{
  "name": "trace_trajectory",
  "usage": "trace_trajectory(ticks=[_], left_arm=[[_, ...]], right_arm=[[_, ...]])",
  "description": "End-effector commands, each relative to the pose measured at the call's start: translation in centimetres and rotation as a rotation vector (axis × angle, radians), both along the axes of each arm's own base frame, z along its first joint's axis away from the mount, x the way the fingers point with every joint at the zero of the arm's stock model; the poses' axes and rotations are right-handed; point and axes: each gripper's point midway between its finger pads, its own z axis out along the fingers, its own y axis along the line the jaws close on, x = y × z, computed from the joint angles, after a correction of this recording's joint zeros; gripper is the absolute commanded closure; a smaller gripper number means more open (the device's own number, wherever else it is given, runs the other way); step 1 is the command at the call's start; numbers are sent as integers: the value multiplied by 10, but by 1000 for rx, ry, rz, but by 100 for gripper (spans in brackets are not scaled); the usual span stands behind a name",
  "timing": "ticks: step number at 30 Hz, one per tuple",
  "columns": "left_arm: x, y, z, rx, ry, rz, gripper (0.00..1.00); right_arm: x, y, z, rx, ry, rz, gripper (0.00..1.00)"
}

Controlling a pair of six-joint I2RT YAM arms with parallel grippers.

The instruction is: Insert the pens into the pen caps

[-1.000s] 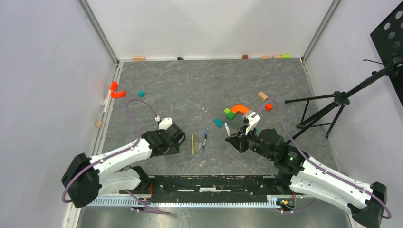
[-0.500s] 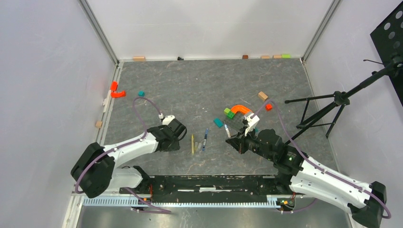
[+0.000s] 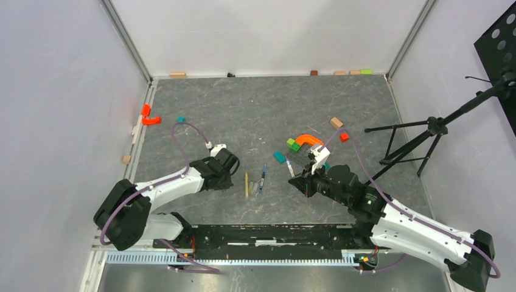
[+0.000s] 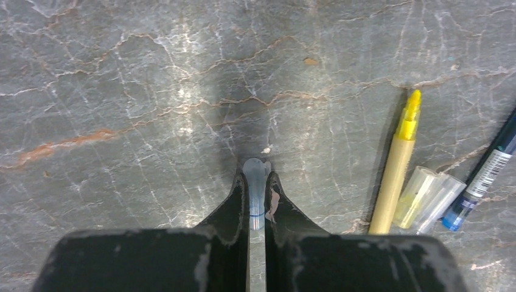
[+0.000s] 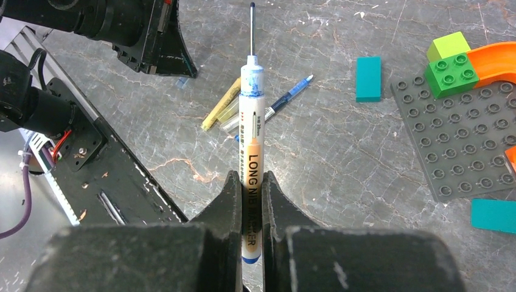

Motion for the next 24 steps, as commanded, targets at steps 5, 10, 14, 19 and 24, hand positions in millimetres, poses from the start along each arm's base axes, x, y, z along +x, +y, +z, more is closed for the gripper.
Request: trace_trajectory(ticks=[5,10,14,19,24], left_arm=[[-14,-27,11,-175,18,-85,98],[-3,-41,52,-283,-99,-113,98],[6,-45,78,-350,-191,-91,98],[15,-53,103,-471,-274,-27,98],[22,-68,127,-620,-339,4,98]], right_arm=[[2,9,10,32,-23,24,100],[-3,16,7,42,-14,64,100],[-6,21,4,49,0,91,100],[-11,27,-5,52,31,126,100],[-11,35,-5,86,42,138,100]])
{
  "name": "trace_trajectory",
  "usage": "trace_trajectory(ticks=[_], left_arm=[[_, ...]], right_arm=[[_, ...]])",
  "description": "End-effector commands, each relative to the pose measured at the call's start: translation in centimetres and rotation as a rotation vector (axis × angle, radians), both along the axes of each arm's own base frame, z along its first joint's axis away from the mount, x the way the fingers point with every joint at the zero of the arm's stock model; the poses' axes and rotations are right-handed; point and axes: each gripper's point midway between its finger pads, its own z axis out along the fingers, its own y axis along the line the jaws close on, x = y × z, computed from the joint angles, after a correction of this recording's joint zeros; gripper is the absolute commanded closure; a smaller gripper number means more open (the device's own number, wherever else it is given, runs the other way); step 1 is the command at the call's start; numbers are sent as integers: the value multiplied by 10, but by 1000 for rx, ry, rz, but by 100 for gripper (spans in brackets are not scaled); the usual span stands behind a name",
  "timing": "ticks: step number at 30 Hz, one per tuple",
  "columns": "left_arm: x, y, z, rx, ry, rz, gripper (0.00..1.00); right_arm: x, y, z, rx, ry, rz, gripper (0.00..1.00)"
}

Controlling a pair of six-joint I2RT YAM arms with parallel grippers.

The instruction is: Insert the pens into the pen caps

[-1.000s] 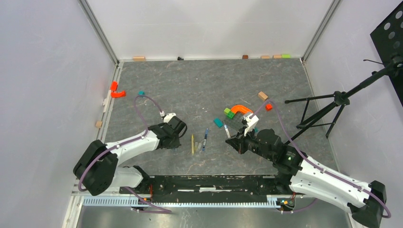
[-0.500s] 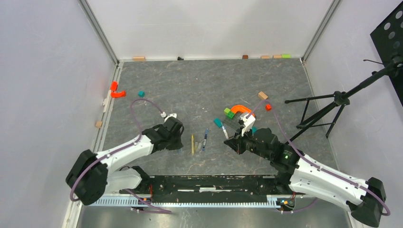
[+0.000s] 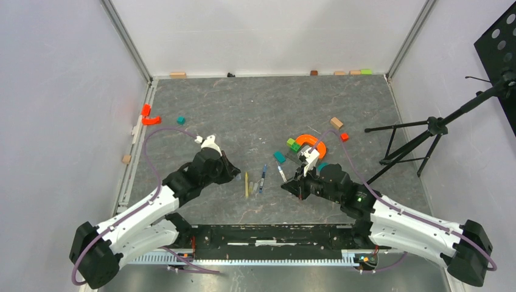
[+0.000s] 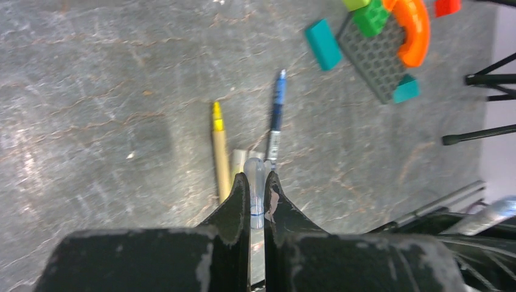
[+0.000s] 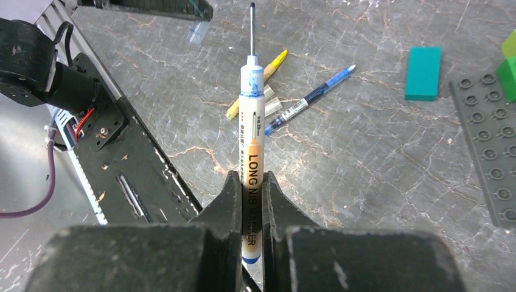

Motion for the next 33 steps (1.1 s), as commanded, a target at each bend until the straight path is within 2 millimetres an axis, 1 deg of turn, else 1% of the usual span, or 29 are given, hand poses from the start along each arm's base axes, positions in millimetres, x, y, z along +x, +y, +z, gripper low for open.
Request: trace_trajectory(ticks=[1,6,11,16,20,23,27,30,32,33], left_arm=[[13,-21,32,-189,-65,37,98],[22,-26,49,-268,-101,83,98],[27,-27,64,-371,-119,143,98],[27,-24,69,-426,-128,184,98],[27,-16,70,-458,-157,219,98],[27,-7,71,-478,-195,250,98],[27,6,69,-476,-236,293,98],[27,14,74,-483,-277,315,98],[26,18,74,-487,-293,328,98],[26,19,82,-519,-318,330,98]], right_arm=[[-1,14,10,79,0,29,100],[-11,26,5,129,48,74,100],[-16,34,0,149,63,73,100],[-18,42,-5,150,75,78,100],[-17,46,-9,138,79,75,100],[-12,46,-12,120,75,57,100],[-9,51,-11,116,70,54,100],[-9,53,-9,133,71,56,100],[-10,54,-10,141,83,56,100],[-12,56,-11,145,89,60,100]])
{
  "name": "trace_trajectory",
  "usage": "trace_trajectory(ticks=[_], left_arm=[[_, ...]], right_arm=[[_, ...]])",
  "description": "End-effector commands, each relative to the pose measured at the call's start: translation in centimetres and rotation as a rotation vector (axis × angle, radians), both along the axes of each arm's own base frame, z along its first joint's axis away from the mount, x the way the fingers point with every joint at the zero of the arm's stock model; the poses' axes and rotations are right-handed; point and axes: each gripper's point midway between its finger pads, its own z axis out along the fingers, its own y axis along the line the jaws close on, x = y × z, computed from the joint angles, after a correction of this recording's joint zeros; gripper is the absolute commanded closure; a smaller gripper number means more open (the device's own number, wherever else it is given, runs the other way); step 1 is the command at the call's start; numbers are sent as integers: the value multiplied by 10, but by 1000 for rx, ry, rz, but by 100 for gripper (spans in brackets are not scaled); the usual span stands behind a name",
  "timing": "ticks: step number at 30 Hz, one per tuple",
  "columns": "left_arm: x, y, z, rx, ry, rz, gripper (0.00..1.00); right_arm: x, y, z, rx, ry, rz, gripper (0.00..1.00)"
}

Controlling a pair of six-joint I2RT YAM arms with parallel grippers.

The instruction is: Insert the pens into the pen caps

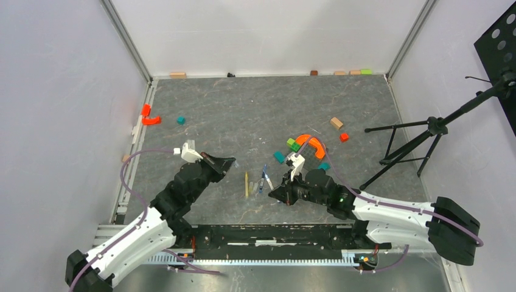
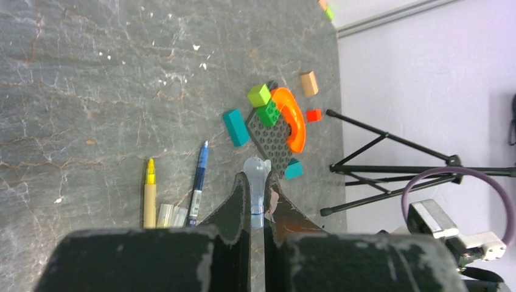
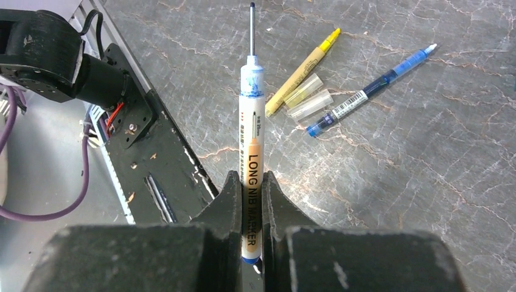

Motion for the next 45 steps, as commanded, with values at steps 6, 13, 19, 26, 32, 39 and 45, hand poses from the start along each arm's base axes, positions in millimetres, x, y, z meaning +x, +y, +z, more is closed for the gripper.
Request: trace_trajectory(ticks=[6,13,19,26,32,39,45], left_arm=[[2,19,35,-154,-125,105,98],[-4,26,51,-129,-185,94,98],[-11,19,72,-180,-264,34,98],[-16,20,81,-228,-279,29,98],[-20,20,94,-217,-317,4,98],[-28,4,100,-209,-372,-103,98],[-29,2,98,-241,-406,-111,98]], right_arm=[[-8,20,26,99,-18,27,100],[-10,29,39,140,-48,36,100],[-17,35,43,163,-41,54,100],[-31,39,53,194,-47,90,100],[-28,40,64,212,-83,82,100],[-26,59,76,205,-96,119,100],[-21,74,81,189,-106,134,100]])
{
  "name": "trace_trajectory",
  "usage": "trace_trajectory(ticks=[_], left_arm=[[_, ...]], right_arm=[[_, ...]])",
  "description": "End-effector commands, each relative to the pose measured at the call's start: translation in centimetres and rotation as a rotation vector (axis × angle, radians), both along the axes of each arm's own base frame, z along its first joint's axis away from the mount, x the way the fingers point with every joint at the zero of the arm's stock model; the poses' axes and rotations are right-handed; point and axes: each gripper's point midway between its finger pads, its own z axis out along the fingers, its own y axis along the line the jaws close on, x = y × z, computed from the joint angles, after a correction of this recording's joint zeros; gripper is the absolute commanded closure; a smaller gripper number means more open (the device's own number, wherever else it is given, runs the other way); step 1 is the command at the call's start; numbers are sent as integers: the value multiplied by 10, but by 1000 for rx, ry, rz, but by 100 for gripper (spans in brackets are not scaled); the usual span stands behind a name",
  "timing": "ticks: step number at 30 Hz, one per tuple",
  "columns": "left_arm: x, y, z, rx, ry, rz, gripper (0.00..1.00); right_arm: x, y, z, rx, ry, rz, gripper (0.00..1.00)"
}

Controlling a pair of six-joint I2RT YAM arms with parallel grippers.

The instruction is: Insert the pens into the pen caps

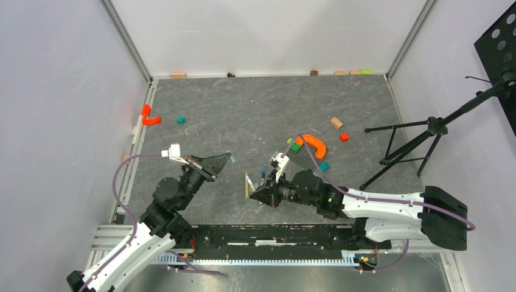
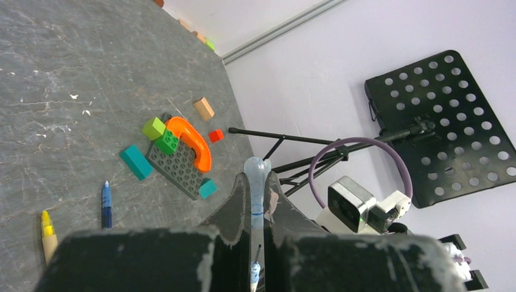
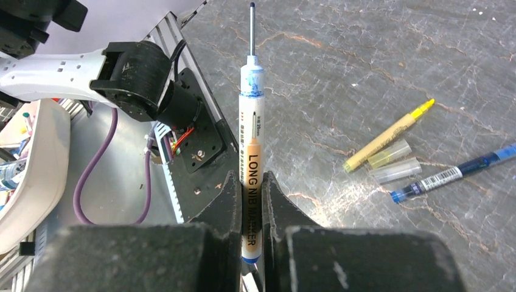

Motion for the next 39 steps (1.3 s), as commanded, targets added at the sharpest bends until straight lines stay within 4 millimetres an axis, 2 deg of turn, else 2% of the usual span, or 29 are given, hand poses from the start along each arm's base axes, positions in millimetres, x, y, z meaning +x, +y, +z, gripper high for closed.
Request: trace_trajectory(ticks=[1,33,39], left_arm=[[-3,-5,13,-14,-86,-30,98],[-6,-15,12,-29,-72,-81,98],[-6,-13,17,-39,-82,-77,98]], right_arm=[[3,19,29,52,-56,27,100],[14,26,49,59,-90,-4,100],[14,26,44,44,-86,-3,100]])
